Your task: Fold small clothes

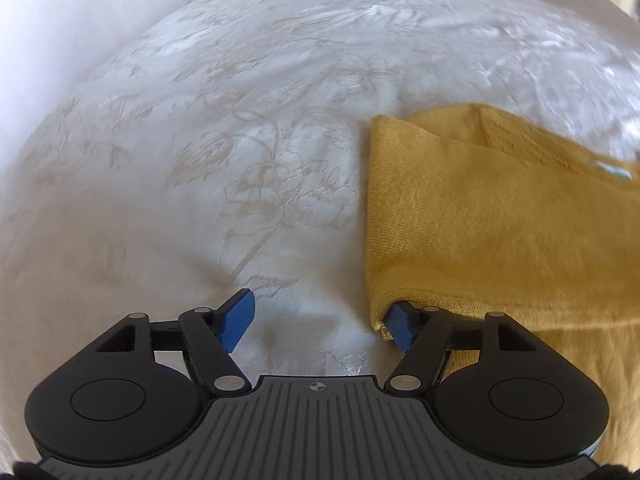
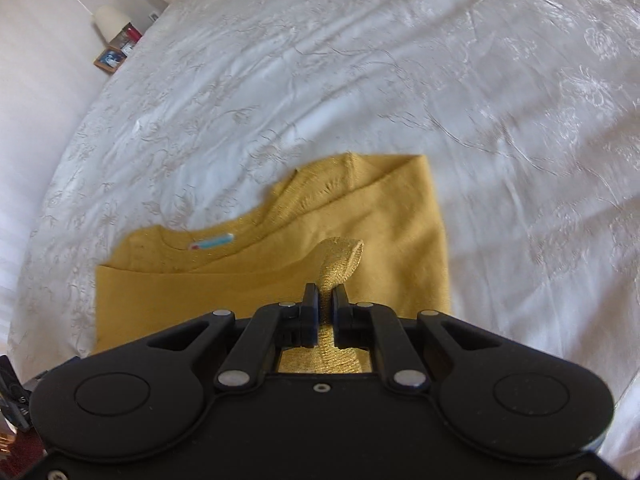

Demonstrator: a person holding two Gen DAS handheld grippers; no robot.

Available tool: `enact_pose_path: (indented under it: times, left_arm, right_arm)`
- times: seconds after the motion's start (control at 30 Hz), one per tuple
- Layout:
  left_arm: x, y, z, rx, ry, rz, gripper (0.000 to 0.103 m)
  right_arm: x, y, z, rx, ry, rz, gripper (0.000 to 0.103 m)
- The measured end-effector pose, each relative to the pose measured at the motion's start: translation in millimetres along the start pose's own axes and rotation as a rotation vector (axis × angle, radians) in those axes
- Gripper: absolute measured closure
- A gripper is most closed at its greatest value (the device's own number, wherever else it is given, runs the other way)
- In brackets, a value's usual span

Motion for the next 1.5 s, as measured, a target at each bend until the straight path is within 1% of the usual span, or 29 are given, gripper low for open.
enact_pose_path:
  times: [0.07,0.13,0.23,0.3,0.33,0.4,0.43,0.5,0.53,0.57,0.6,0.63,0.7,0.73,0.77,0.8,0.87,0.9,0.97,1.0,1.03,1.13,1.17,1.2,1.23,1.27,1.33,1.4,1.5]
  left_arm:
    - [-3,1,-2,0.045,0.007,0.005,0.035]
    - [-10,1,0,0.059,0.0,0.002,0.035]
    - [-20,-4,2,0.055,-0.012,-0.026,0.035]
    - [-32,-10,0,0.026,0.006,-0.031,0.035]
    - [-38,-12,-2,0.011,0.019,-0.037,0.035]
    - [-48,-15,-9,-0.01,0.047,-0.048,0.035]
    - [-53,-15,-13,-0.021,0.061,-0.045,0.035]
    - [-58,-12,-24,-0.034,0.087,-0.029,0.035]
    - [-59,-9,-31,-0.034,0.1,-0.016,0.035]
    - [-58,-5,-37,-0.03,0.109,-0.002,0.035]
    - [-56,0,-42,-0.024,0.113,0.016,0.035]
    - [-52,7,-46,-0.018,0.111,0.039,0.035]
    - [-40,21,-53,-0.017,0.105,0.08,0.035]
    - [-34,28,-55,-0.022,0.103,0.097,0.035]
    - [-28,35,-57,-0.03,0.099,0.117,0.035]
    - [-22,41,-59,-0.038,0.088,0.138,0.035]
    - [-7,53,-59,-0.056,0.048,0.178,0.035]
    - [0,58,-58,-0.062,0.025,0.187,0.035]
    - [8,62,-54,-0.071,0.003,0.181,0.033]
    - [12,64,-53,-0.067,-0.005,0.173,0.031]
    - [16,64,-50,-0.055,-0.017,0.162,0.025]
    - [30,56,-41,-0.02,-0.053,0.123,0.019]
    - [36,51,-37,-0.016,-0.068,0.112,0.01]
    - [41,46,-33,-0.021,-0.08,0.108,0.004]
    - [46,40,-31,-0.03,-0.089,0.108,0.0]
    - [49,36,-29,-0.041,-0.096,0.118,0.0]
    - [51,31,-28,-0.056,-0.104,0.151,0.0]
    - [48,30,-31,-0.041,-0.105,0.156,0.0]
    - [33,30,-33,-0.023,-0.097,0.15,0.0]
  right_arm:
    - [-1,0,1,-0.006,0.0,0.0,0.088]
    - [-4,-5,-1,-0.037,0.012,-0.005,0.088]
    - [-15,-23,-11,-0.12,0.069,-0.039,0.087]
    - [-21,-31,-15,-0.185,0.114,-0.054,0.083]
    - [-18,-30,-13,-0.201,0.108,-0.038,0.082]
    - [0,-17,-2,-0.186,0.017,0.026,0.072]
    - [8,-8,4,-0.176,-0.023,0.072,0.071]
    - [11,3,11,-0.195,-0.04,0.164,0.071]
    - [7,5,11,-0.209,-0.018,0.195,0.068]
    - [2,5,9,-0.219,0.011,0.206,0.054]
    - [-3,3,7,-0.228,0.042,0.202,0.048]
    - [-6,0,5,-0.236,0.065,0.188,0.04]
    - [-8,-10,2,-0.248,0.096,0.149,0.037]
    - [-7,-15,2,-0.254,0.093,0.134,0.031]
    - [-3,-20,3,-0.264,0.085,0.122,0.022]
    - [2,-25,5,-0.277,0.079,0.11,0.019]
    - [11,-33,10,-0.296,0.068,0.093,0.018]
    - [17,-37,13,-0.309,0.057,0.091,0.016]
    - [26,-40,19,-0.325,0.034,0.087,0.008]
    - [30,-41,21,-0.328,0.023,0.085,0.008]
    - [33,-40,24,-0.334,0.013,0.088,0.007]
    - [45,-32,30,-0.365,-0.03,0.137,0.007]
    - [49,-25,31,-0.366,-0.045,0.159,0.007]
    - [52,-17,31,-0.361,-0.061,0.184,0.006]
    - [54,-10,32,-0.351,-0.069,0.203,0.004]
    - [55,0,32,-0.337,-0.076,0.229,0.001]
    - [55,18,30,-0.279,-0.083,0.245,0.001]
    - [49,27,27,-0.228,-0.075,0.244,0.001]
    - [33,29,23,-0.207,-0.043,0.238,0.001]
Point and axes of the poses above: each gripper's, at about its wrist camera, not at the fingertips, and x roughly the way its jaws point, y to its right, z to its underside, the point moved 5 cm from there along x, roughly the way its jaws point, and after that the axes turned 15 degrees about y, right-handed, at the moved point
